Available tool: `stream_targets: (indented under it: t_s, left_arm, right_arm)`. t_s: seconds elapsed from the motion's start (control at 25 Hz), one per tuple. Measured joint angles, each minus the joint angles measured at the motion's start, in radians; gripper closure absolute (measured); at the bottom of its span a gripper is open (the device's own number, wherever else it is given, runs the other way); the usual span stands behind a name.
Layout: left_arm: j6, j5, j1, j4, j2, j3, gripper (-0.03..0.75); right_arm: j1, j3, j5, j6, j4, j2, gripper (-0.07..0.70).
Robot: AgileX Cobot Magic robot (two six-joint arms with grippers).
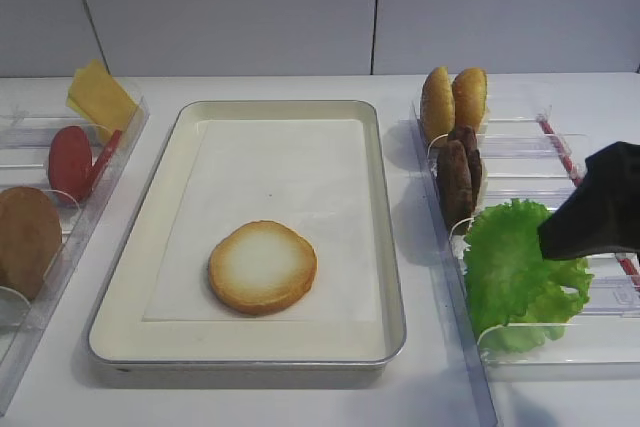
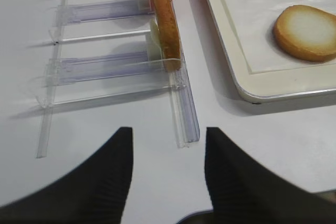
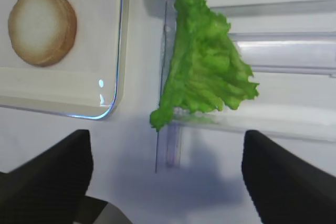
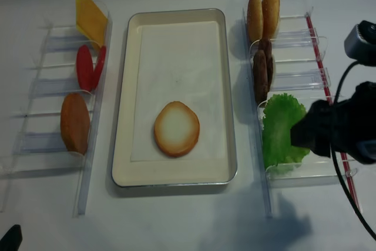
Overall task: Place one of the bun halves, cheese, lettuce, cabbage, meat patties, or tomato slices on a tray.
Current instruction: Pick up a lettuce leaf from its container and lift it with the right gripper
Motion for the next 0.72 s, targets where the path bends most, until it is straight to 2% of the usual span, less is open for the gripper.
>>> stream_targets:
  t_s: [0.16, 0.36, 0.72]
  left_arm:
    - [0.000, 0.000, 0.000, 0.000, 0.000, 0.000, 0.418]
    - [0.000, -0.001, 0.000, 0.000, 0.000, 0.000, 0.418]
    - [0.000, -0.001, 0.000, 0.000, 0.000, 0.000, 0.418]
  right_arm:
    - [0.004, 0.000, -0.051, 0.000, 0.000, 0.072, 0.052]
    - [0.004, 0.000, -0.107, -0.084, 0.077, 0.160, 0.052]
    - [0.027, 0.000, -0.171, -0.173, 0.152, 0.253, 0.052]
